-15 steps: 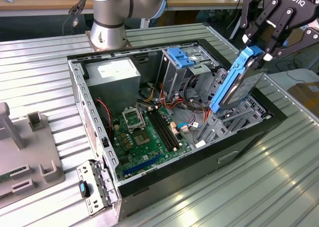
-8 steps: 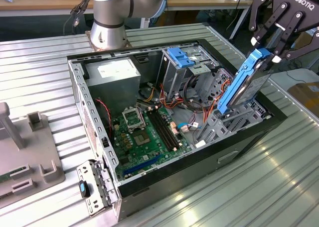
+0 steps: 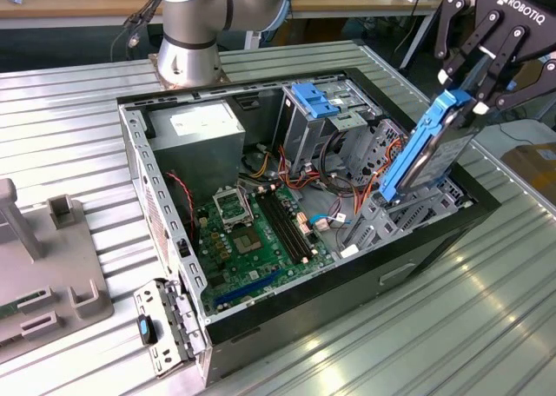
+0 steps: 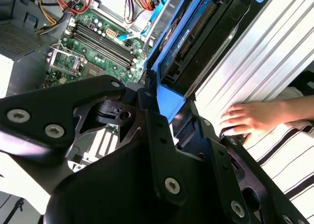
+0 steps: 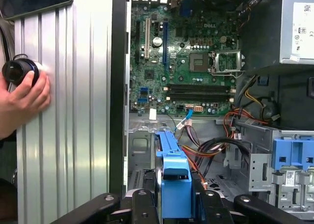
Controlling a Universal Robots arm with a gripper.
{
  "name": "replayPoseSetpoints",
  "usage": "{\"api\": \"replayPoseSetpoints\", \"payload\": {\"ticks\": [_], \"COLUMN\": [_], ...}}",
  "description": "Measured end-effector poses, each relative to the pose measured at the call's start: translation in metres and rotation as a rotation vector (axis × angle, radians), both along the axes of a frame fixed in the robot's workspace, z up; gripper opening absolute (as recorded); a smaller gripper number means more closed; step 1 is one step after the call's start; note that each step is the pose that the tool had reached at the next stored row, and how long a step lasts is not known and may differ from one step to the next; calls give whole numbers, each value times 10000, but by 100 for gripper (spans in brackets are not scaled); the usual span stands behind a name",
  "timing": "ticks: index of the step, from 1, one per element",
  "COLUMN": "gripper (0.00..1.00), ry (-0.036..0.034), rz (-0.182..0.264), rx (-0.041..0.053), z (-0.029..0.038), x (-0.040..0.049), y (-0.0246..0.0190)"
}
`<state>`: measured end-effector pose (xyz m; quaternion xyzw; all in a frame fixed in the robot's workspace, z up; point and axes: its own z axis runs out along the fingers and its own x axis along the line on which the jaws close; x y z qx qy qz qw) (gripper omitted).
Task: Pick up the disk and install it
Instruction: 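Pick up the disk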
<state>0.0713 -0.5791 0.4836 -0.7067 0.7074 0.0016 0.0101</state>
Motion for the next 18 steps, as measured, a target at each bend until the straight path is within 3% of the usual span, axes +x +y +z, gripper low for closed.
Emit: {"api": "replayPoseSetpoints", "payload": {"ticks": [4, 6, 8, 14, 18], "gripper": [36, 36, 36, 36, 36], "ry": [0, 0, 0, 0, 0], "rz": [-16, -17, -19, -18, -18], "rx": [-12, -9, -13, -33, -42], "z": [-2, -8, -11, -114, -137], "x": [5, 67, 67, 62, 62], "y": [-1, -1, -2, 38, 48]}}
